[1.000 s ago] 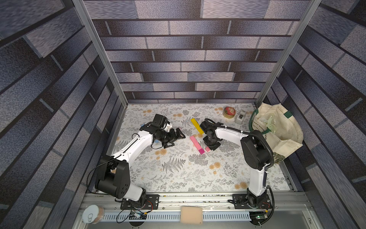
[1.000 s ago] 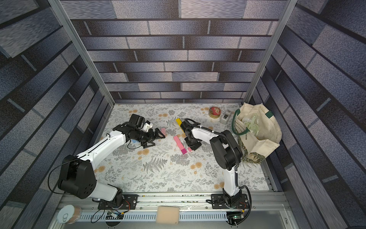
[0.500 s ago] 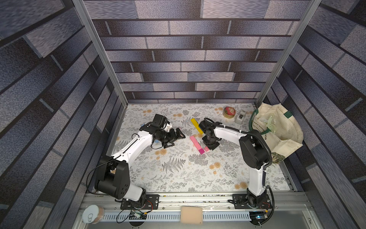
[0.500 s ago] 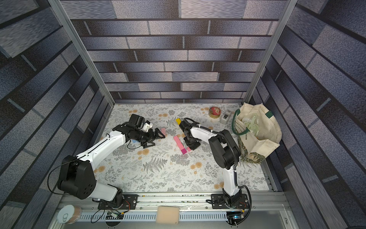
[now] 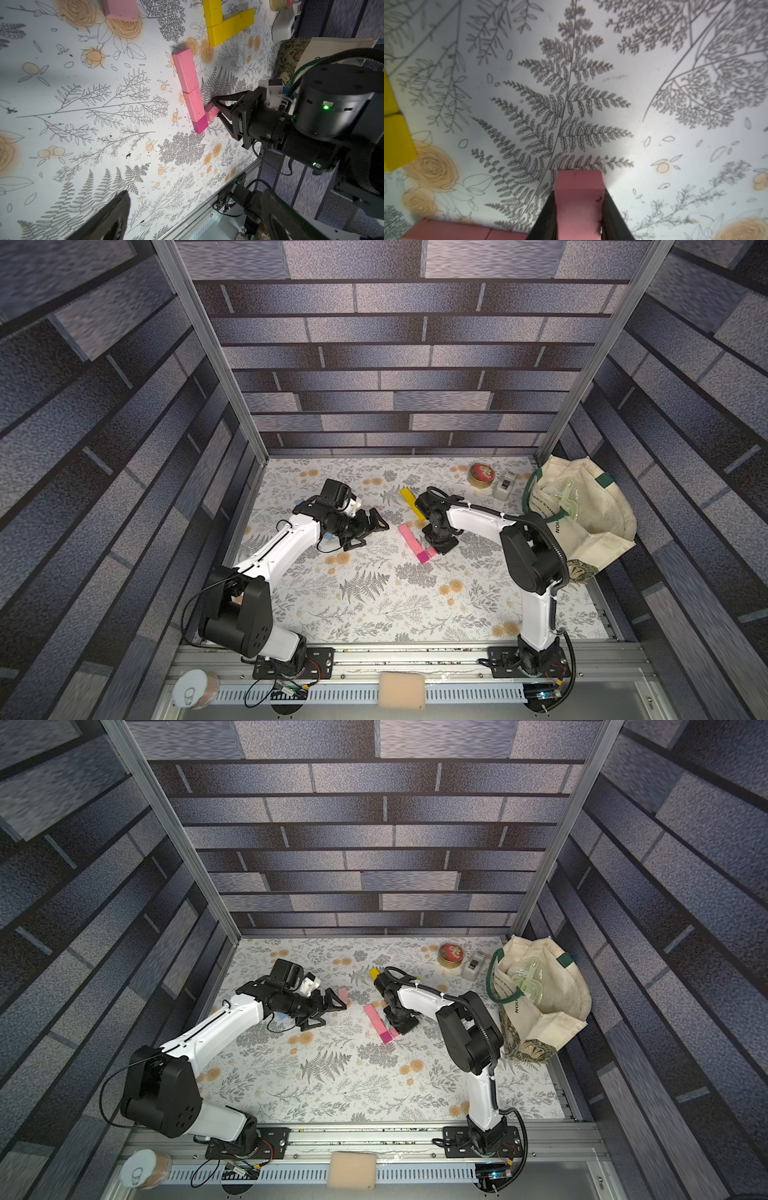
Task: Assemble the letter v with building blocks
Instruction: Assemble the building block at the center of the board.
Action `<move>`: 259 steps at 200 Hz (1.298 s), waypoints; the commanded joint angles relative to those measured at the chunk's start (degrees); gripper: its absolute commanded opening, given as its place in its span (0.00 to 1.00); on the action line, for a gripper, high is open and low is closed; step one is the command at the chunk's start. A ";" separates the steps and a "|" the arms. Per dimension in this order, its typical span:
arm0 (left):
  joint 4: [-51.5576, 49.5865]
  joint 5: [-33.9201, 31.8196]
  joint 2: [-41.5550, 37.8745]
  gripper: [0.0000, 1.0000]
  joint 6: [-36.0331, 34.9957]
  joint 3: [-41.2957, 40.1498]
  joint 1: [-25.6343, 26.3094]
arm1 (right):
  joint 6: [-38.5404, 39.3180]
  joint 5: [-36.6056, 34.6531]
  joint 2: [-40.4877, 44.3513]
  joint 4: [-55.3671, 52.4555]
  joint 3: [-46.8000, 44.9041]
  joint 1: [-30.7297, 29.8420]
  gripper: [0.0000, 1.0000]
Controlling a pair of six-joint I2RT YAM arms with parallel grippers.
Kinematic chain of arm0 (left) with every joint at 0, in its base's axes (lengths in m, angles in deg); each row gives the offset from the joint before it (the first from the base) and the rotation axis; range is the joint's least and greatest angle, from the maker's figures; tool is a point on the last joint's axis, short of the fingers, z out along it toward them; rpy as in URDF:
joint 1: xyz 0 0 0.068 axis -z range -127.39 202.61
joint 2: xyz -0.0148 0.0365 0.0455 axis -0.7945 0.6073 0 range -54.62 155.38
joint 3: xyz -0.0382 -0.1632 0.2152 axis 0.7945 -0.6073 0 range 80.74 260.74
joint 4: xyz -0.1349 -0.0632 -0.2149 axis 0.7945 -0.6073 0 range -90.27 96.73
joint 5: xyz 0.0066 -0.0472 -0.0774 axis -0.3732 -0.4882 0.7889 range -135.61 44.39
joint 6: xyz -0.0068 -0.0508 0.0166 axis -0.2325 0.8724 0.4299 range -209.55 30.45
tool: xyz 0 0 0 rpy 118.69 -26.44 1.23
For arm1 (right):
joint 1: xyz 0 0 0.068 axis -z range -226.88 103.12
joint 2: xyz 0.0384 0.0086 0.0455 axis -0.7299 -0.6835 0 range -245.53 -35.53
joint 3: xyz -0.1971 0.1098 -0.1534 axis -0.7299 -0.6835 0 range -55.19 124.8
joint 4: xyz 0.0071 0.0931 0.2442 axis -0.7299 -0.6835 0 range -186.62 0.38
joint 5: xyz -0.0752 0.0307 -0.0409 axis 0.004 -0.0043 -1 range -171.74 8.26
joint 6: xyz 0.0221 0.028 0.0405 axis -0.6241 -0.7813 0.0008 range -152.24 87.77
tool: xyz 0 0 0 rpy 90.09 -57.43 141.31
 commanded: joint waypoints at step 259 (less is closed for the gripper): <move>-0.21 0.80 -2.20 1.00 0.23 -0.58 -0.51 | -2.70 4.13 -3.39 0.12 -4.15 -2.06 0.36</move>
